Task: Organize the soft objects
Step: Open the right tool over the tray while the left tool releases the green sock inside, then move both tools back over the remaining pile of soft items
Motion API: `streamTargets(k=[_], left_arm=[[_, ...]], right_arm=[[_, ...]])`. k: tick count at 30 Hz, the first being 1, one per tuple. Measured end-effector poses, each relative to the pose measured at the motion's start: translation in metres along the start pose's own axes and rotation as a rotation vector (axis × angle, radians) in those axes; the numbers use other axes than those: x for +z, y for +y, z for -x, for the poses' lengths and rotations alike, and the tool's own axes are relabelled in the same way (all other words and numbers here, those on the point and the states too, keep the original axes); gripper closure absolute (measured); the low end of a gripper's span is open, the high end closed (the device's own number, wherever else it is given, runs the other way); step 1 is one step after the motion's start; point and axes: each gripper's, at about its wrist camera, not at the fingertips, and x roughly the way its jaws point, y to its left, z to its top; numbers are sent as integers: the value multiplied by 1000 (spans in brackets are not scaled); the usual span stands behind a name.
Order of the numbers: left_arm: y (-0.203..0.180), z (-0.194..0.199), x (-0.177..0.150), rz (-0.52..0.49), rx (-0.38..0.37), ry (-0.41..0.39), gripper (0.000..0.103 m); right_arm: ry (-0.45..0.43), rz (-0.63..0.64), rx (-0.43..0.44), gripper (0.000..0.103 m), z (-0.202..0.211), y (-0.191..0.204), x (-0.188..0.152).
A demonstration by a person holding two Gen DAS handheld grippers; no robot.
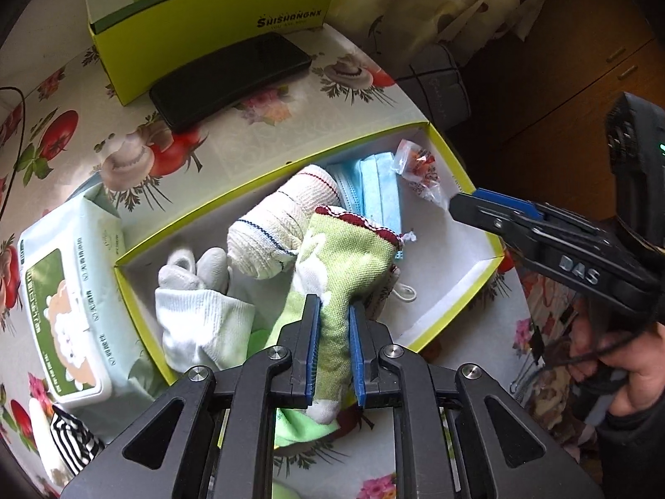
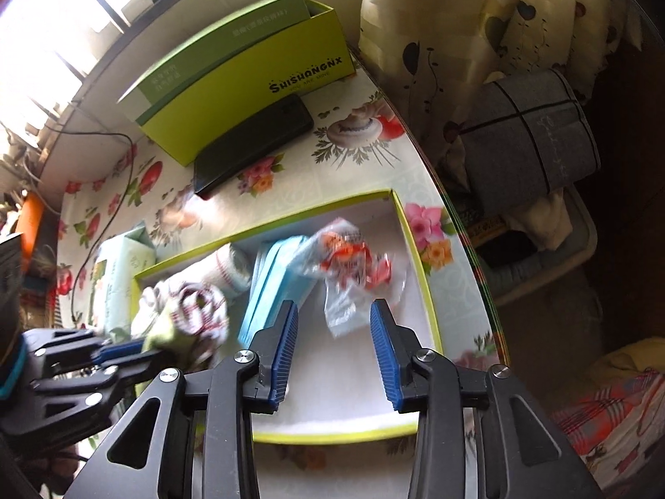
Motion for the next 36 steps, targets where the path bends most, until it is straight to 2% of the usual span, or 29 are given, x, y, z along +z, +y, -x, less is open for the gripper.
streamTargets(k=[4, 6, 11, 17, 19, 21, 23, 24, 28, 36], left_arm=[[-4, -2, -1, -9, -11, 16, 82], [-6, 0, -2, -23, -10, 14, 74], [-9, 6, -10, -49, -31, 23, 73], [11, 32, -19, 38, -30, -36, 73], [19, 41, -21, 69, -21, -55, 73], [24, 48, -23, 88, -14, -69, 73], [29, 55, -25, 105, -14, -82, 73], [30, 58, -26, 114, -16, -87, 73], [33, 68, -32, 130, -27, -111, 73], [42, 86, -39, 155, -32, -154, 73]], right_arm=[[-2, -13, 21, 67, 11, 1, -12], [-5, -20, 27, 67, 15, 2, -16], [1, -14, 50, 66, 17, 10, -23], [-12, 65, 125, 67, 9, 39, -9], [-9, 92, 151, 70, 1, 49, -1], [25, 106, 166, 78, -15, 55, 6], [81, 122, 162, 92, -31, 59, 8], [98, 132, 158, 95, -33, 61, 7], [126, 178, 142, 97, -23, 62, -8], [172, 123, 98, 97, -12, 43, -42]])
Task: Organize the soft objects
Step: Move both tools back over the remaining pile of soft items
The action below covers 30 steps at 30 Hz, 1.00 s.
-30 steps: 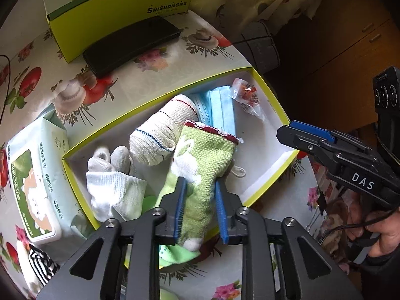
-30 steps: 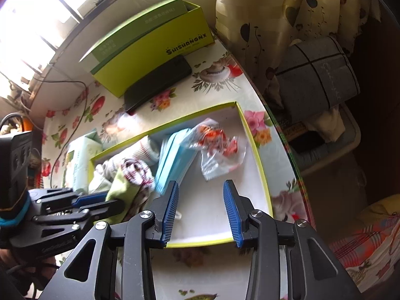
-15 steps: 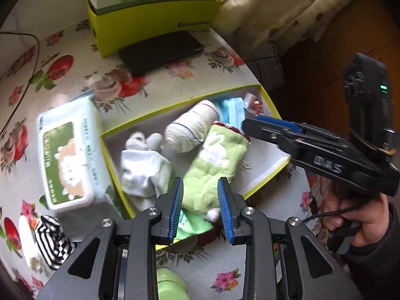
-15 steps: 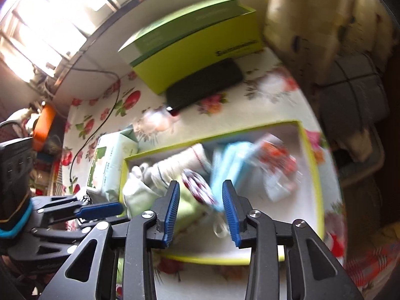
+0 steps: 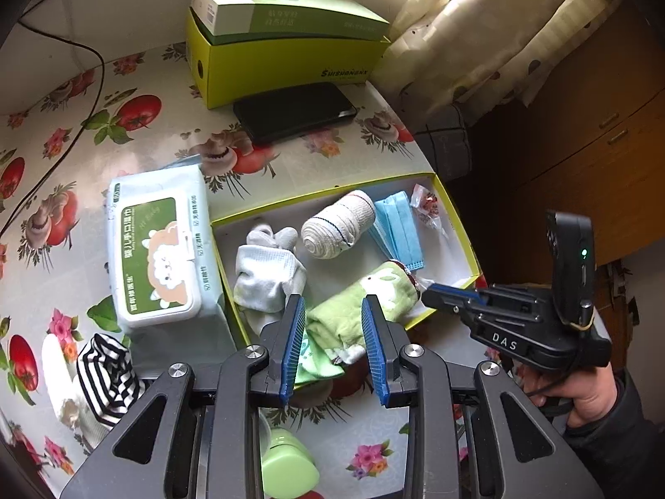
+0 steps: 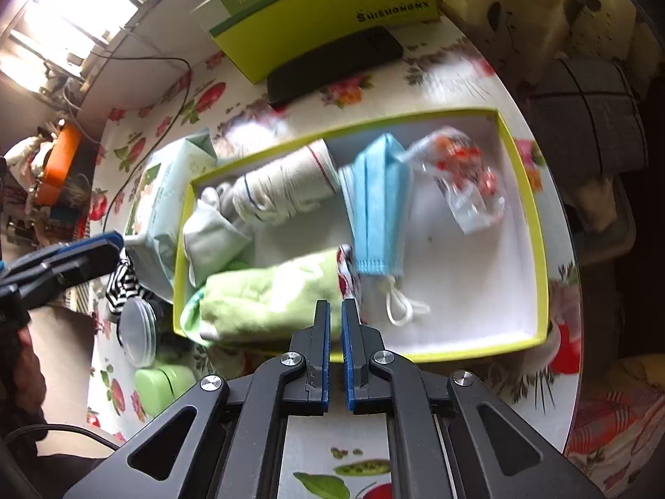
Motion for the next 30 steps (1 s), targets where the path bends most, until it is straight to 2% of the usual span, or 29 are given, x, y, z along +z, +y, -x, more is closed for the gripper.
streamTargets(k=[4, 11, 13, 16, 22, 30], left_arm=[[5, 17, -4, 5, 17, -31, 73], [17, 46, -21, 26, 89, -84, 73], [21, 54, -27, 42, 111, -97, 73], [29, 66, -37, 67, 130, -118, 65], [47, 85, -57, 118, 159, -152, 64], [66, 100, -81, 169, 175, -173, 64]], right_arm=[[-43, -34, -4, 96, 17, 0, -4], [-117, 10, 18, 70, 48, 31, -9], [-120, 32, 34, 68, 51, 45, -11], [-117, 51, 62, 65, 52, 63, -13], [-98, 116, 91, 58, 51, 99, -22], [-65, 191, 102, 55, 50, 138, -37]])
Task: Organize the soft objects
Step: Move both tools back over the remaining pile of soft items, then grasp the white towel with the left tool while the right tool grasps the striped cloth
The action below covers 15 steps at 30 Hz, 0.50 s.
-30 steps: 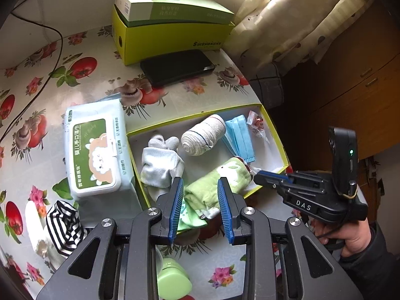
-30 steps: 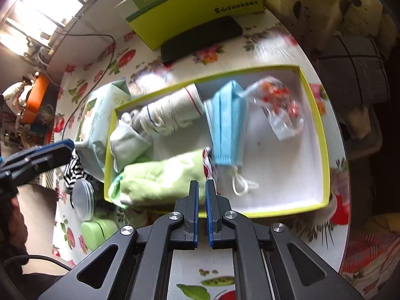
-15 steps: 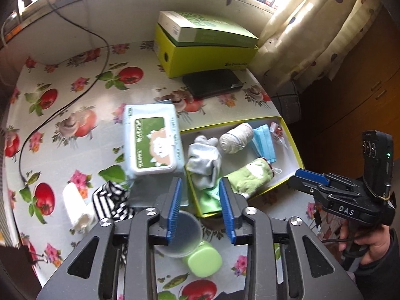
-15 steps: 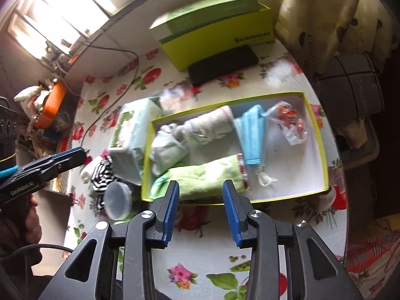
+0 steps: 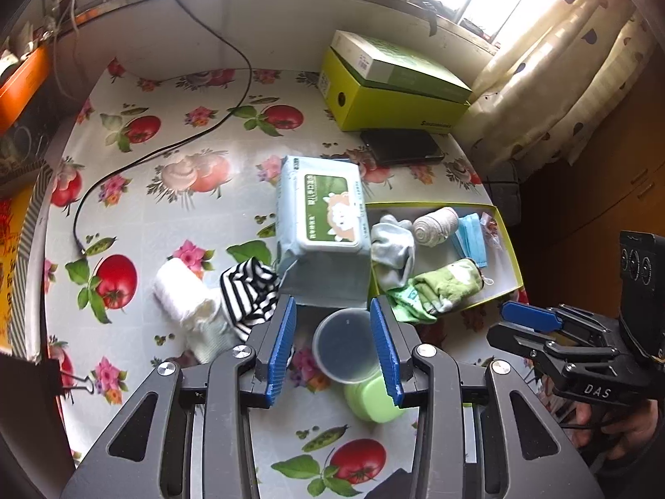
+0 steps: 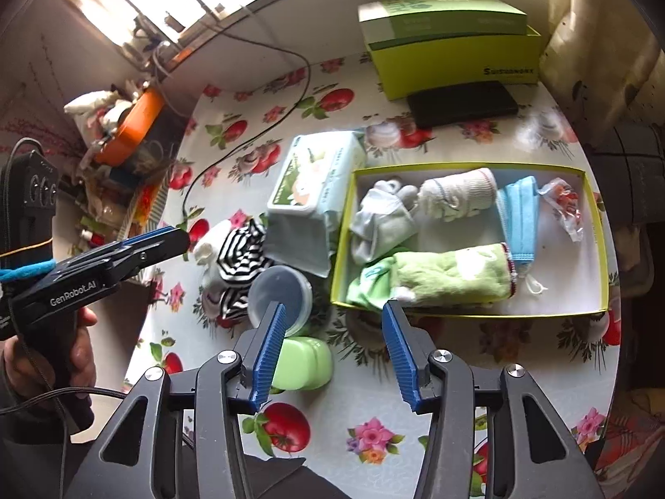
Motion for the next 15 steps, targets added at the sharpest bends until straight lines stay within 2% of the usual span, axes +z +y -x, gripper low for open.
streamTargets(k=[15], left_arm=[[56, 25, -33, 115, -43, -9, 64]], right_arm=[[37, 107, -1, 55, -5, 59, -6]])
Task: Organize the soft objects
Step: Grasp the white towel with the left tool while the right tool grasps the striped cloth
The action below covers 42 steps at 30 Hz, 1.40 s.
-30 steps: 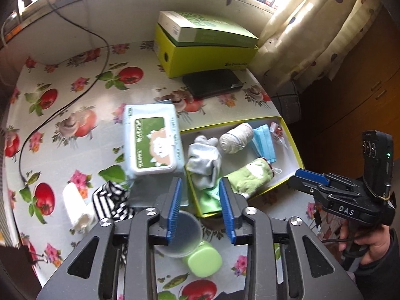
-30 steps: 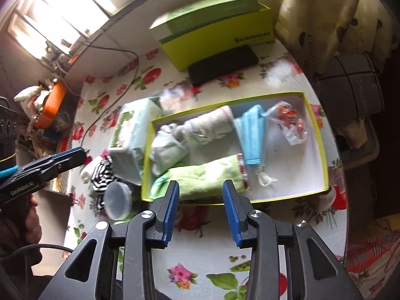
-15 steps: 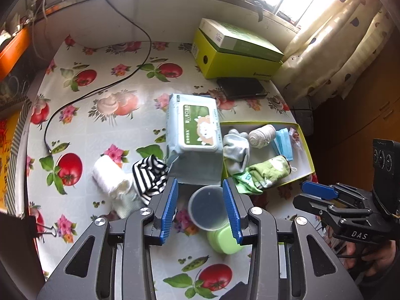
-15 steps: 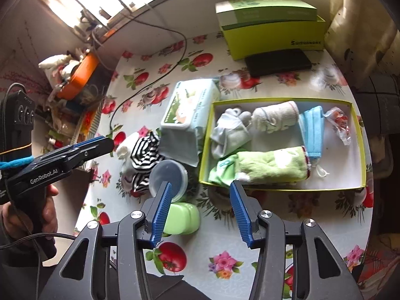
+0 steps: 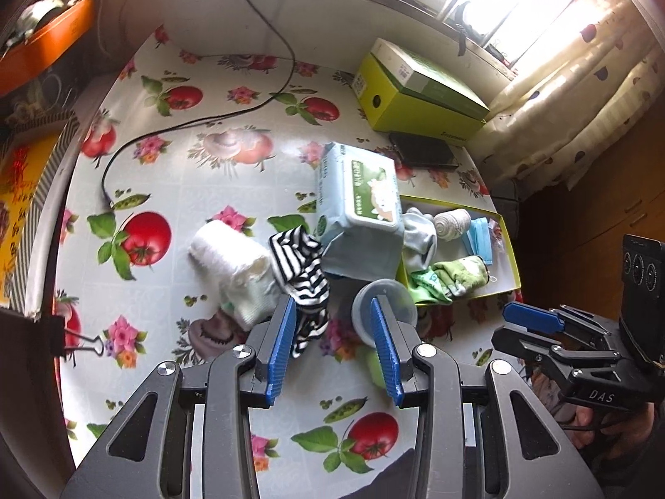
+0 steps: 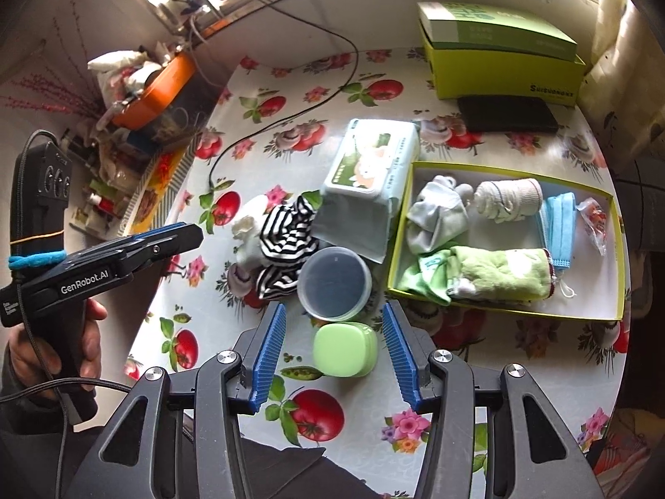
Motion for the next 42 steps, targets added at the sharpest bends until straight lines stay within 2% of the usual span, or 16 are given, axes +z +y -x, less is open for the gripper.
streamTargets(k=[8, 28, 36, 42], left_arm=[[32, 6, -11, 62, -7, 5, 64], [88, 0, -10, 205, -5, -9, 64], [108, -12, -11, 255, -18, 8, 64], [122, -17, -8, 285, -23, 11, 64]], right_arm=[[6, 51, -1, 55, -3, 23, 3], [48, 90, -36, 55, -15, 41, 16], [94, 145, -46, 55, -43, 61, 34], [162, 214, -48, 55, -91, 80, 53]])
